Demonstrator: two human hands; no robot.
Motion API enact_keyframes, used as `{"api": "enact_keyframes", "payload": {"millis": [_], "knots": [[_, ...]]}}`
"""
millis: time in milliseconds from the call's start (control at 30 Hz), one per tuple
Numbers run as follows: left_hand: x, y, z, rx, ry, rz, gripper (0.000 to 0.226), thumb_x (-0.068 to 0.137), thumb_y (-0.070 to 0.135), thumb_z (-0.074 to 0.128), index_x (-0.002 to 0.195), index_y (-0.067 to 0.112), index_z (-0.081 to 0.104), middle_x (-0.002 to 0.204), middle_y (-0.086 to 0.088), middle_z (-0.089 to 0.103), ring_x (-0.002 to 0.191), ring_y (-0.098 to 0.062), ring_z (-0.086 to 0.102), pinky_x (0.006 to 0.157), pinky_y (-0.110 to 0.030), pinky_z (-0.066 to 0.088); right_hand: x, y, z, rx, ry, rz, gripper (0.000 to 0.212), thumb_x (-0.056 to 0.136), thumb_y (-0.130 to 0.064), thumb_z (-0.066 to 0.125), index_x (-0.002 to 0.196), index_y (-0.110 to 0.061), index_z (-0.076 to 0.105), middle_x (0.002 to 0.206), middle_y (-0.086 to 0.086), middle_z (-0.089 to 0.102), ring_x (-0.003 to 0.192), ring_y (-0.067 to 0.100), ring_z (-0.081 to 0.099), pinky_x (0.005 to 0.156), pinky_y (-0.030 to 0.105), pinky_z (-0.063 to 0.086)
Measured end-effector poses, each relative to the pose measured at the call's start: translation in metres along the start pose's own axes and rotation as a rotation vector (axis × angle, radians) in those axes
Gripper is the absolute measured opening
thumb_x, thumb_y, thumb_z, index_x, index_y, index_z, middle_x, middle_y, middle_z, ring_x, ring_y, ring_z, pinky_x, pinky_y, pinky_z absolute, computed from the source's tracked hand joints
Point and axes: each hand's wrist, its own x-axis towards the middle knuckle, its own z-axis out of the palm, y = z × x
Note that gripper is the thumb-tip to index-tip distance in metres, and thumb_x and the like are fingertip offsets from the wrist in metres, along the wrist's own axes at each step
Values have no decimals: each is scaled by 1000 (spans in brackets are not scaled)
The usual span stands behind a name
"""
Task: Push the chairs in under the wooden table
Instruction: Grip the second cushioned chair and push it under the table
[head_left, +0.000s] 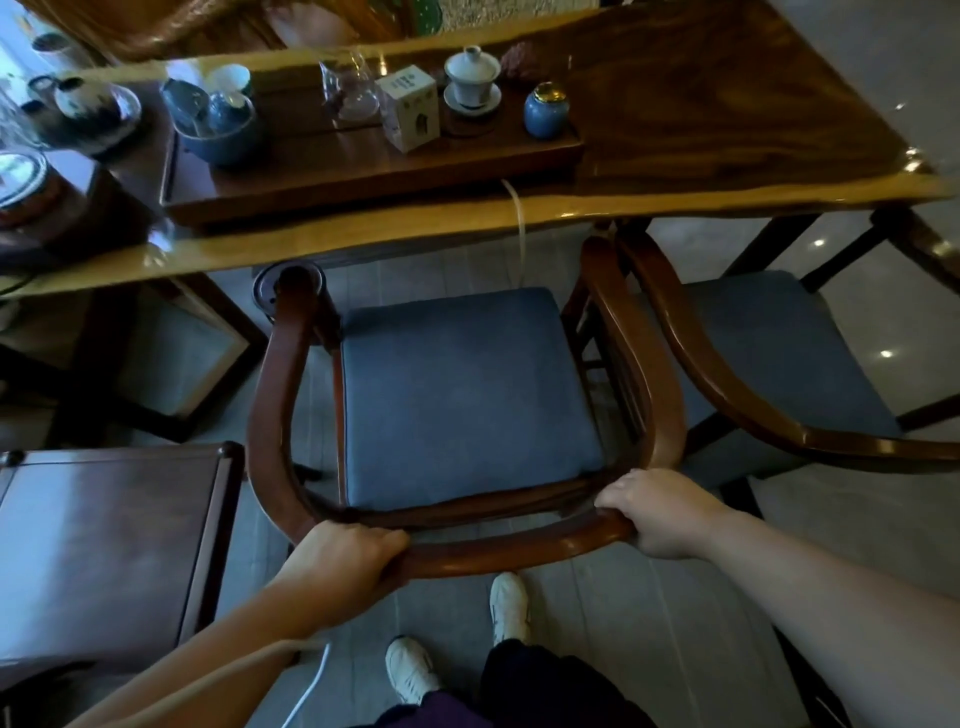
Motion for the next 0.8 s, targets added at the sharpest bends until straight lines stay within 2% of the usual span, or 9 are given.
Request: {"api": "enact_keyframes", "payload": {"millis": [100,200,267,400,500,633,800], "knots": [[-1,-1,-3,-1,-30,-16,24,85,52,45,85,32,58,75,12,66,63,-10,63,51,-31,53,3,3,4,-8,14,-19,21,76,-20,62,94,-30,69,95,-12,69,91,11,63,80,36,55],[0,2,-6,-2,-39,-40,26,83,53,43,85,32,58,75,13,66,64,-9,62,51,-31,53,1,2,-1,-18,8,-28,15,76,-18,63,85,-29,65,91,-11,68,90,13,64,78,36,54],[0,5,-7,-12,-48,-69,26,82,54,43,85,33,57,76,14,65,65,-8,62,52,-30,53,-1,-1,-5,-20,6,-33,16,77,-18,64,77,-32,57,89,-10,68,89,14,64,77,36,54],[-1,12,-13,-41,-78,-137,17,82,48,60,89,33,59,81,12,67,72,-11,64,58,-29,51,-3,-3,-5,-3,37,-26,22,80,-22,65,75,-36,49,89,-9,68,89,14,64,76,36,54],[-3,21,-13,-89,-68,-205,18,81,43,66,93,31,60,87,10,67,80,-11,63,68,-29,51,-1,-1,2,0,67,14,9,80,-24,66,86,-30,63,94,-11,69,95,14,64,79,37,54],[-3,30,-13,-175,-48,-300,18,81,37,68,95,27,63,92,8,67,86,-13,61,77,-33,51,-5,-4,10,101,94,56,22,81,-24,69,103,-26,68,103,-7,68,102,16,59,89,36,51],[-5,41,-18,-173,-48,-364,28,82,38,68,105,25,59,103,5,65,100,-16,57,86,-29,44,-8,-9,-1,114,48,65,30,81,-37,72,107,-24,67,106,-6,68,107,17,60,91,34,49]]}}
